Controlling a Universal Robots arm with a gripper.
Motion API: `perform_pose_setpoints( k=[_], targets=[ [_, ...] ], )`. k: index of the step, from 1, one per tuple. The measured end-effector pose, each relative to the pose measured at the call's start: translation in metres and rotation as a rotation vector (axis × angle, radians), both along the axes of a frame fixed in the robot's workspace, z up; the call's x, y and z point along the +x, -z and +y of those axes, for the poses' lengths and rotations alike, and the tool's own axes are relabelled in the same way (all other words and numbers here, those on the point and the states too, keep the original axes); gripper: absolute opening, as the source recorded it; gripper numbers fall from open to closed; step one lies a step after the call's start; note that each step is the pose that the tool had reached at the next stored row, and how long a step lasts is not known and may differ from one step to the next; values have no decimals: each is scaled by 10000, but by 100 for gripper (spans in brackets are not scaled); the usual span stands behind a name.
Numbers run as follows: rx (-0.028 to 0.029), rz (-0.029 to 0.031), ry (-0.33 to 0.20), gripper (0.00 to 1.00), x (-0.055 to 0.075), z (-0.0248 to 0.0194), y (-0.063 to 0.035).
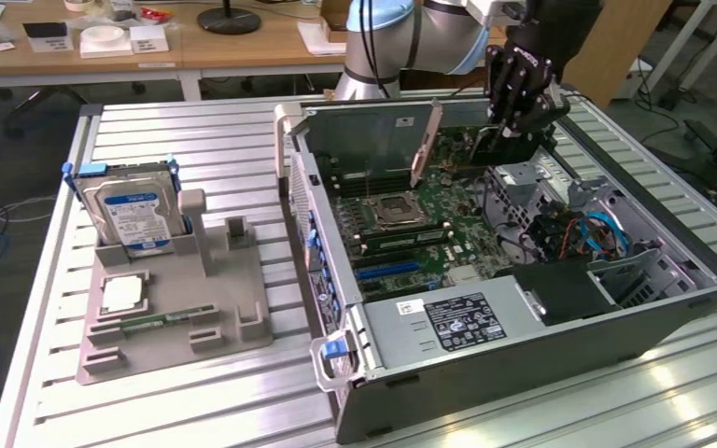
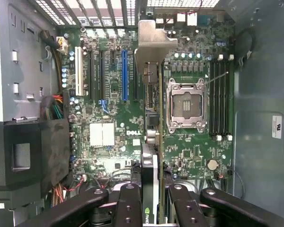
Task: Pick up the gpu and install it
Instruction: 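Insert the gpu into the slot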
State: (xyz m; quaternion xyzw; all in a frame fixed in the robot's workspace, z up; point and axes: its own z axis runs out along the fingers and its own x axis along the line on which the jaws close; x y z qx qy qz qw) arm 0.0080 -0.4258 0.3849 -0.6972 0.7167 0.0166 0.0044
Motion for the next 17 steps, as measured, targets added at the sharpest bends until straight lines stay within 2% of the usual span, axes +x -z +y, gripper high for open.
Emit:
perform_pose_setpoints(
  k=[8,17],
  targets=[
    [1,-3,-1,27,-2,0,19],
    [-2,-54,-10,27,-21,-1,56]
  ],
)
